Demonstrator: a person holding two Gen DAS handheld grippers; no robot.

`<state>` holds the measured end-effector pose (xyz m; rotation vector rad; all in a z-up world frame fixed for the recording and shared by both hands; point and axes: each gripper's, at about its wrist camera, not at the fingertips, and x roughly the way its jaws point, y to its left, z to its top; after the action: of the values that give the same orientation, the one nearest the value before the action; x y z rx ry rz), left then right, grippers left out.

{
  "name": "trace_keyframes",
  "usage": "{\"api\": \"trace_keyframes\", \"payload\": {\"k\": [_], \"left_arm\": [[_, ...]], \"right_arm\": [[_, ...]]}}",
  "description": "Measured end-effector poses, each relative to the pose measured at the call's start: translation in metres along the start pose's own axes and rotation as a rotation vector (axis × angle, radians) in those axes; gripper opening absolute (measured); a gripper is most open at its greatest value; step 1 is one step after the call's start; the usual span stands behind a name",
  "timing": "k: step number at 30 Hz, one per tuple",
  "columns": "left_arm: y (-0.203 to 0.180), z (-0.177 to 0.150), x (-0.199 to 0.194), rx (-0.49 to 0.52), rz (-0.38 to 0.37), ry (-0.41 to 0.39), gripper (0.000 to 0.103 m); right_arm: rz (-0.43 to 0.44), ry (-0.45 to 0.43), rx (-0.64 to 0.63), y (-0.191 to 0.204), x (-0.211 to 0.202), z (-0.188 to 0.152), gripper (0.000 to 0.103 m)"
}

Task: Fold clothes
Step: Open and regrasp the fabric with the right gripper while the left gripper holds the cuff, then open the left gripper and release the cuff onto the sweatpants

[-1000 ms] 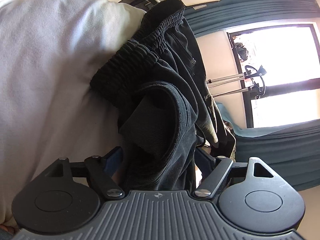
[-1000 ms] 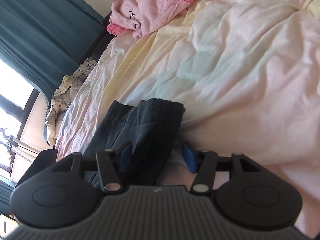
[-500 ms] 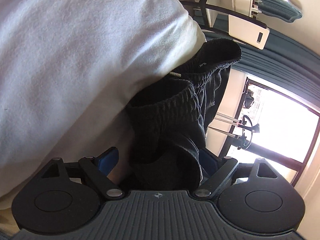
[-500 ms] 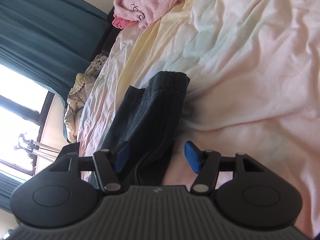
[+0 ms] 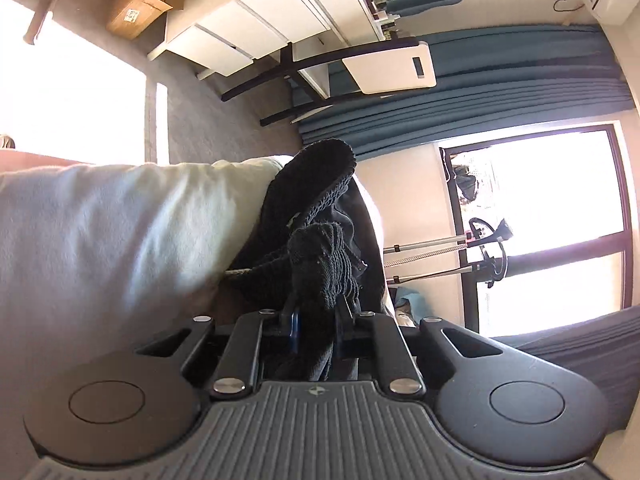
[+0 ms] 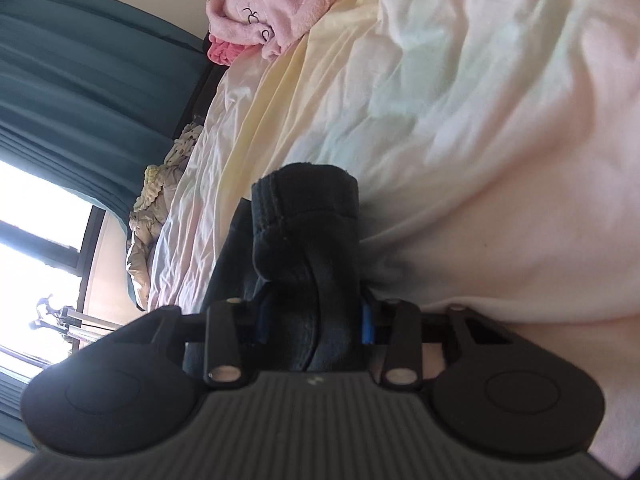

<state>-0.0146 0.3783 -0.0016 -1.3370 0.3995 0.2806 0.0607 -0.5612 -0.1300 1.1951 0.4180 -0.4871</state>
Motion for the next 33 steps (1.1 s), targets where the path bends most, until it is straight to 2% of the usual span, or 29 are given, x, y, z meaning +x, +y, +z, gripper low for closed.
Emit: {"api": "trace_keyframes", "payload": {"k": [1,3,6,8,10,13,15,17,18,19,20,21,27,30,33], "left_arm": [[-0.001,0.004,-0.003,0.028,0.016,0.015,0.017],[0.000,0.008,-0.007,0.082,0.049,0.039,0.017],[0.014,0.007,-0.003,0.091,0.069,0.059,0.017],[0.026,0.006,0.000,0.103,0.074,0.056,0.018],[0.035,0.004,0.002,0.144,0.070,0.052,0.018],[0.041,0.003,0.002,0.199,0.053,0.080,0.020],[0.041,0.003,0.001,0.238,0.051,0.118,0.023],[0.035,0.002,-0.006,0.294,0.074,0.135,0.031],[0.029,0.001,-0.012,0.334,0.098,0.123,0.044],[0.024,0.000,-0.019,0.374,0.122,0.110,0.053],[0.019,-0.001,-0.026,0.414,0.143,0.097,0.068],[0.013,-0.004,-0.034,0.456,0.151,0.084,0.073],[-0.035,-0.047,-0.066,0.715,0.149,0.024,0.082],[-0.067,-0.086,-0.065,0.834,0.115,0.000,0.083],[-0.097,-0.132,-0.049,0.916,0.073,0.017,0.084]], "right_arm": [[0.016,0.000,0.002,0.000,0.002,0.001,0.006],[0.060,-0.033,0.001,0.005,-0.003,0.003,0.006],[0.125,-0.136,-0.118,0.032,-0.028,0.005,0.005],[0.117,-0.169,-0.155,0.039,-0.039,0.005,0.005],[0.079,-0.132,-0.086,0.026,-0.036,0.006,0.005],[-0.048,-0.001,0.007,-0.005,-0.016,0.005,0.006],[-0.044,0.028,0.074,-0.015,-0.016,0.004,0.012],[-0.042,-0.002,0.033,-0.005,-0.027,0.004,0.027],[-0.042,-0.019,0.003,0.000,-0.033,0.003,0.032],[-0.049,-0.035,-0.024,0.004,-0.038,0.002,0.041],[-0.060,-0.051,-0.050,0.008,-0.044,0.002,0.052],[-0.077,-0.066,-0.077,0.010,-0.050,0.000,0.057],[-0.086,-0.137,-0.246,0.029,-0.083,-0.012,0.058],[-0.065,-0.163,-0.323,0.040,-0.097,-0.024,0.058],[-0.014,-0.137,-0.374,0.046,-0.105,-0.044,0.058]]}}
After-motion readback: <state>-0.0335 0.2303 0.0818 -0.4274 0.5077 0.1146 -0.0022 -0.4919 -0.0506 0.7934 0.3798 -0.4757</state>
